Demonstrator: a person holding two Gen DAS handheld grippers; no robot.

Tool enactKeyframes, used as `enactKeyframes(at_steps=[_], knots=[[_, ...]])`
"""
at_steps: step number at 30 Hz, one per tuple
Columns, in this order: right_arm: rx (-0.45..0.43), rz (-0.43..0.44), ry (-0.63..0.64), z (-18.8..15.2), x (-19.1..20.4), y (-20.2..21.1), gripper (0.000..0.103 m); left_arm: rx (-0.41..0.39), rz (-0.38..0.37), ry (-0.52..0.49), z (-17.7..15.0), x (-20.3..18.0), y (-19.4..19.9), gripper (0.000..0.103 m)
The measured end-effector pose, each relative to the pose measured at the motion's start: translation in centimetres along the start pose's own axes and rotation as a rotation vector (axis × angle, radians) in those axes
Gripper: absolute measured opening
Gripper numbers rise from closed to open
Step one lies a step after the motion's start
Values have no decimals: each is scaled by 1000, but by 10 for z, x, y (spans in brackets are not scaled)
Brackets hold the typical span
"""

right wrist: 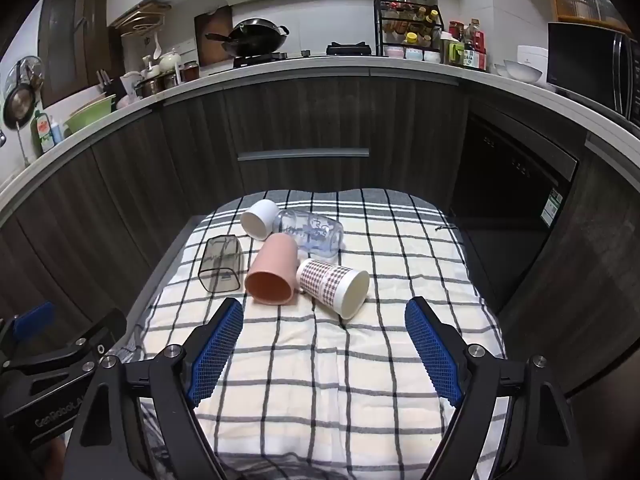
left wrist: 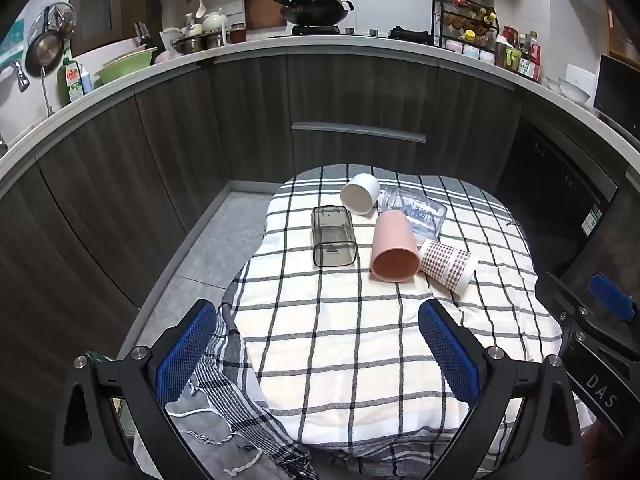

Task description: Flip cup upside down

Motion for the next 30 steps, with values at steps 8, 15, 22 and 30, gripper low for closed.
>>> enactKeyframes(at_steps=[8, 15, 22, 30], knots=[[-7, -8, -5, 2, 0, 5, 83, -19, 6, -13, -2, 4, 11, 103], [-18, -3, 1, 2, 0, 7, 83, -17, 24, -13, 2, 1, 5, 103], [-18, -4, 0, 2, 0, 7, 83, -18, 21, -13, 1, 1, 6, 103], [-23, -5, -7, 6, -5, 10, 83, -18, 21, -11, 1, 1, 7, 103]])
Point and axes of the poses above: each gripper's, at about its wrist camera, not at the fingertips, and y roughly against the way its jaws point, x to its left, z to its top, the point moved 1 cm from there along -y, roughly the way its jaws point, and after that the axes turned 8 degrees about x, right-handed, at the moved point
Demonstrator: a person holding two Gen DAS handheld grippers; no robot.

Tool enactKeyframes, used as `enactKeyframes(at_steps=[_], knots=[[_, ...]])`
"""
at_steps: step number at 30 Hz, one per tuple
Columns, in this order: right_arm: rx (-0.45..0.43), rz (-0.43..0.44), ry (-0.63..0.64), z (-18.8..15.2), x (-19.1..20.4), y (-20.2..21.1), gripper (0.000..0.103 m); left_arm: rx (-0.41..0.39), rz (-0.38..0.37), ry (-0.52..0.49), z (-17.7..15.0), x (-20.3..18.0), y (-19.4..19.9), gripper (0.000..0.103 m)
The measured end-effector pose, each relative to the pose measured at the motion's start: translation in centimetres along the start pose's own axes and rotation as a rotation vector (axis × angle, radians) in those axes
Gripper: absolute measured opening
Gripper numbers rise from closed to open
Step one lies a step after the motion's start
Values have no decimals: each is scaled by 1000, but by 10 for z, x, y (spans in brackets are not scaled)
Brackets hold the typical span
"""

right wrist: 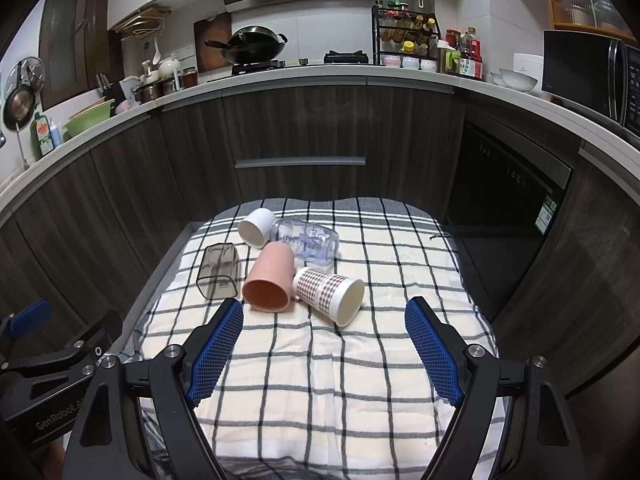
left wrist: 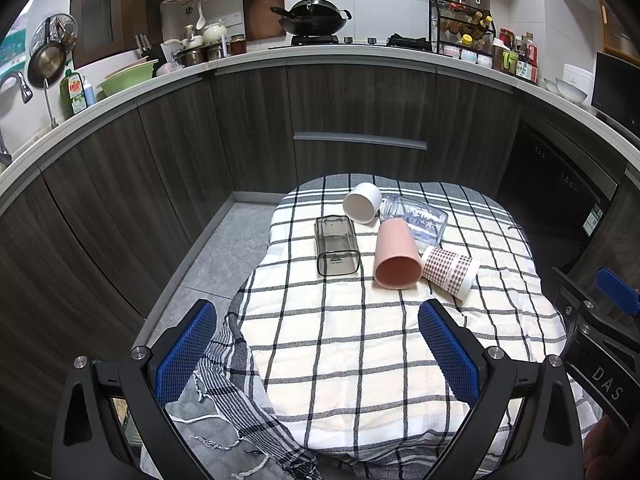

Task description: Flip cup upside down

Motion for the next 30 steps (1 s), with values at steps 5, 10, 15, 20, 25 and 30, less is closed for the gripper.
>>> enactKeyframes(at_steps=[5, 10, 15, 20, 25, 30], knots=[[-3, -1, 0, -1, 1, 0, 83, -2, 2, -2, 0, -1, -1, 103], [-3, -1, 1, -1, 1, 1, 83, -4, 2, -3, 0, 0, 1, 103], [-3, -1, 0, 0, 1, 1, 83, -2, 1, -2, 1, -2, 3, 103], [-3, 0, 2, -1, 1, 2, 83, -2, 1, -3, 1, -2, 3, 103], [-2, 0, 1, -1, 1, 2, 83, -4, 1, -3, 2, -3, 4, 103], [-3, -1, 1, 0, 0, 3, 83, -5, 0, -4, 2, -3, 6, 103]])
Point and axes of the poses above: each gripper's, at about its wrist camera, not at the fingertips, and y roughly against the way its jaws point, x to its left, z to its top, the point moved 1 cm from there along -y, roughly the way its jaws point, and after that the axes turned 8 degrees about x, right-handed, at the moved point
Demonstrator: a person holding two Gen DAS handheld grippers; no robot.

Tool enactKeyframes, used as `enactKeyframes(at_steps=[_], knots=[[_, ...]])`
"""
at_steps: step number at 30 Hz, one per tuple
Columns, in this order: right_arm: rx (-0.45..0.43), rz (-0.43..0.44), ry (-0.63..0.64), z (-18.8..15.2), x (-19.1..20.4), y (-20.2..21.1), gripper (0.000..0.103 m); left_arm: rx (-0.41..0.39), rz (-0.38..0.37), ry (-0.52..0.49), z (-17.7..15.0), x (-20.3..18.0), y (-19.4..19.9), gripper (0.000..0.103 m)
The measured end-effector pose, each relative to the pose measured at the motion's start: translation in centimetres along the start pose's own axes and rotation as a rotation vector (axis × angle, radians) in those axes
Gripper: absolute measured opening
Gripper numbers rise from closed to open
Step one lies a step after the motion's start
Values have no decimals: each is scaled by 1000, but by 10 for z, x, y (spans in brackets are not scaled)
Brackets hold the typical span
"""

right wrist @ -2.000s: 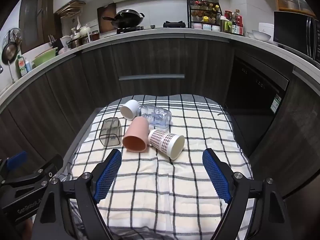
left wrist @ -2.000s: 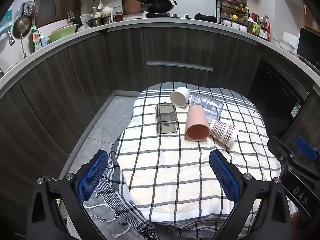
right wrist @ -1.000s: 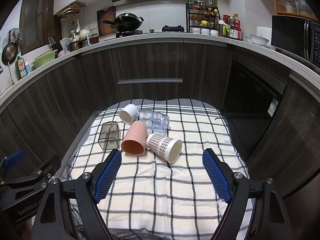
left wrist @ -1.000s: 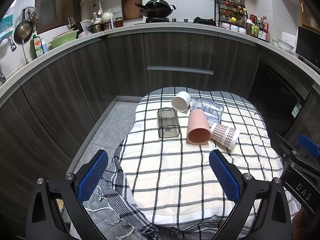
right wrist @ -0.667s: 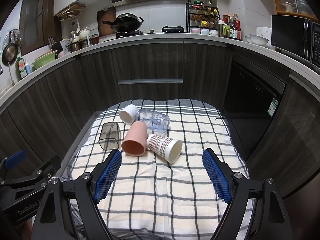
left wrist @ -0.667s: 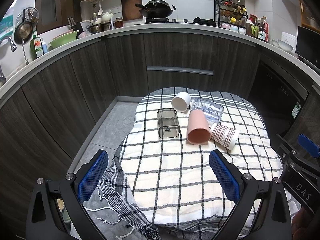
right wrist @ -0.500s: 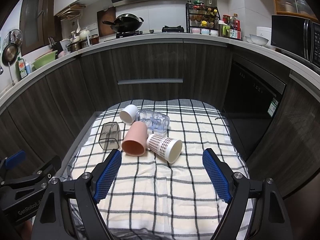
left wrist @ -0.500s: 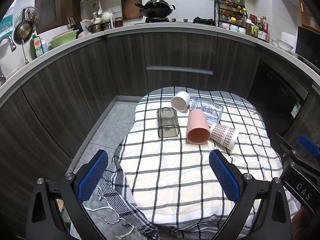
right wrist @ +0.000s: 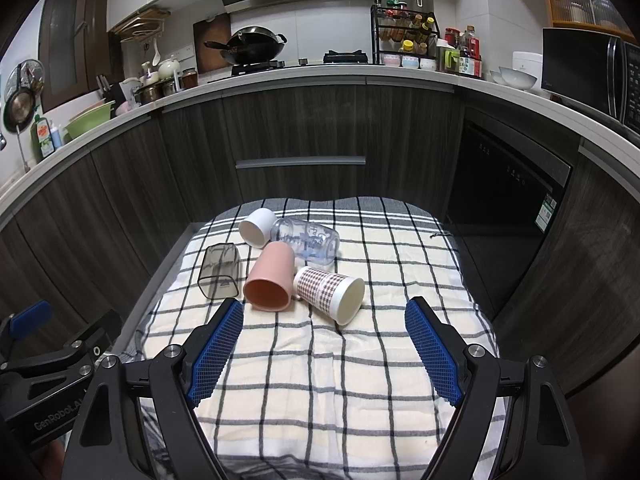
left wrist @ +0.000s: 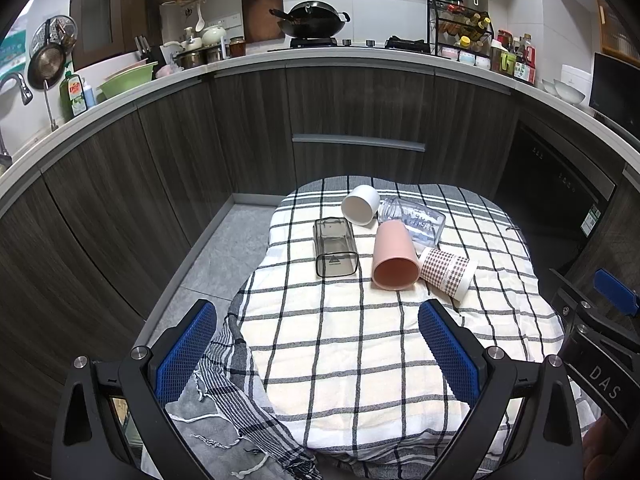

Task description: Flip cup upside down

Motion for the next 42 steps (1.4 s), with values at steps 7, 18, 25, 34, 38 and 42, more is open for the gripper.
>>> enactKeyframes(at_steps=[7, 18, 25, 34, 38, 42], knots=[[-2, 0, -1, -2, 1, -1, 83, -1, 0, 1, -1, 0, 0, 103], [5, 3, -2, -3, 2, -2, 83, 2, 0, 0, 0, -1, 1, 103], [14, 6, -2, -4, 3, -4, 83, 6, -2, -1, 0, -1, 1, 103], [21, 7, 2, -4, 3, -9, 83, 15, -5, 5, -1, 0, -4, 103], [28, 9, 6, -3, 3, -12, 83, 19, -8, 10, -1, 1, -7, 103], [47, 8, 20, 1, 5, -21, 83, 35, -15, 22, 3, 2, -16, 103]])
Point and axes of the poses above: each gripper's, at about its wrist camera, not at the fingertips, and y roughly against the way its jaws point, x to its left, z to its top, the point moved 1 cm from there along -y, roughly the way its jaws point, and after that the axes turned 8 degrees about x, right-handed, at the moved point
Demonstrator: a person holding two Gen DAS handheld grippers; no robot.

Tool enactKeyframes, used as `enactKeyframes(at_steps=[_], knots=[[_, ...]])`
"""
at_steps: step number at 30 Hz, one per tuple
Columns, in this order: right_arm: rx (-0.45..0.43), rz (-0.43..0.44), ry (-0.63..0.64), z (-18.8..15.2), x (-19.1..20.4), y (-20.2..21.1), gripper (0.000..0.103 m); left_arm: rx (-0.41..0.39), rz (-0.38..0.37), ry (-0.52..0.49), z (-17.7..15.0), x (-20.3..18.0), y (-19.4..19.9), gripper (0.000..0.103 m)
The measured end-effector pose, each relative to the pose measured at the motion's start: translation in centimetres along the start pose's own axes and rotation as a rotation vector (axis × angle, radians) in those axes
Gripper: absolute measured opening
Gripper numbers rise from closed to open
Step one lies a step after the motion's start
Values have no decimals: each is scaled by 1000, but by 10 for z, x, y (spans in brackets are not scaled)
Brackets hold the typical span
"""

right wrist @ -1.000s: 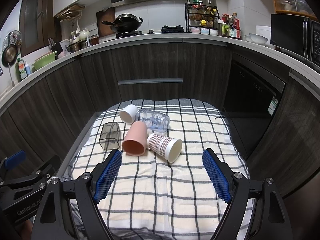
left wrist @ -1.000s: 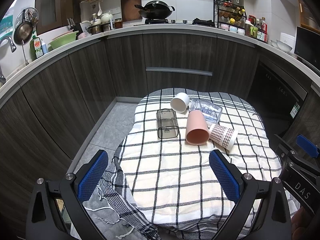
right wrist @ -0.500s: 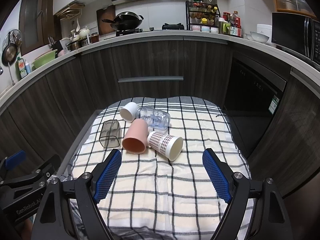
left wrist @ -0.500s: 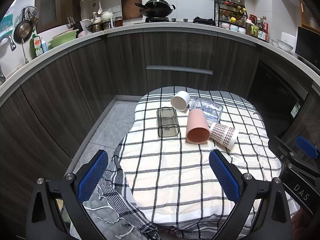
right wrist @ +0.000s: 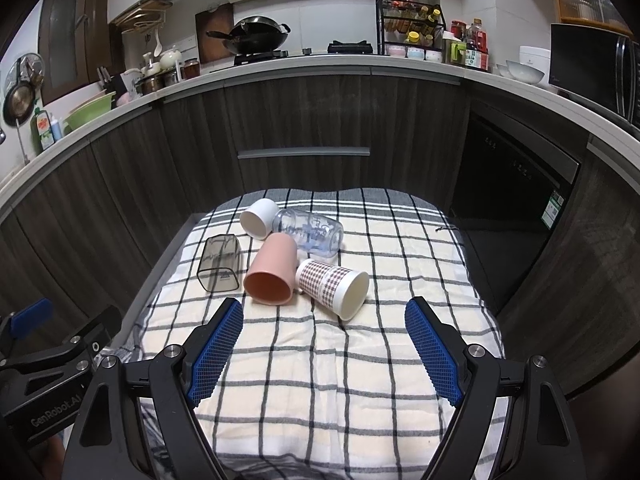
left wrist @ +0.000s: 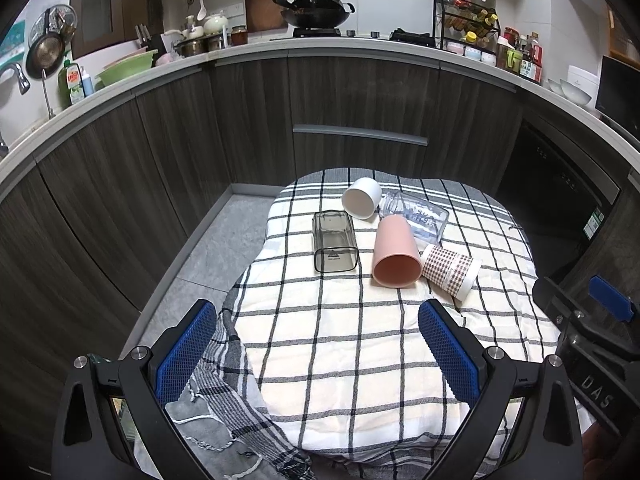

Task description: Flip cup upside down

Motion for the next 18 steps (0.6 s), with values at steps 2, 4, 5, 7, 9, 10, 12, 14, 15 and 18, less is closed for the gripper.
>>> enactKeyframes(at_steps=[2, 4, 5, 7, 9, 10, 12, 14, 15, 18], knots=[[8, -3, 12, 2, 1, -4, 83, 3, -4, 7, 4, -1, -3, 103], [13, -8, 29, 6, 3, -8, 83, 0, -2, 9, 6, -3, -7, 103], [16, -12, 37, 8, 4, -10, 83, 1, 1, 12, 8, -3, -9, 103], [23, -16, 48, 13, 4, -15, 83, 6, 4, 22, 10, -4, -14, 103], [29, -21, 59, 18, 4, -21, 83, 12, 15, 39, 13, -3, -20, 103], [32, -23, 65, 20, 4, -23, 83, 15, 23, 49, 14, -2, -23, 103], [41, -25, 76, 25, 5, -30, 83, 23, 28, 67, 17, 0, -29, 103], [52, -26, 85, 30, 5, -36, 83, 29, 35, 83, 20, 1, -36, 103], [58, -27, 91, 33, 5, -40, 83, 30, 38, 89, 22, 2, -39, 103], [77, -29, 115, 42, 8, -52, 83, 41, 61, 116, 27, 4, -51, 103]])
Point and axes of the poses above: each gripper's, at about its wrist camera, not at the fingertips, and y roughly against the way its jaws point, x to its left, z to its top, the point moved 1 cm from there along -y, roughly the way its jaws point, and after that the axes turned 8 degrees about x, right-handed, at the moved point
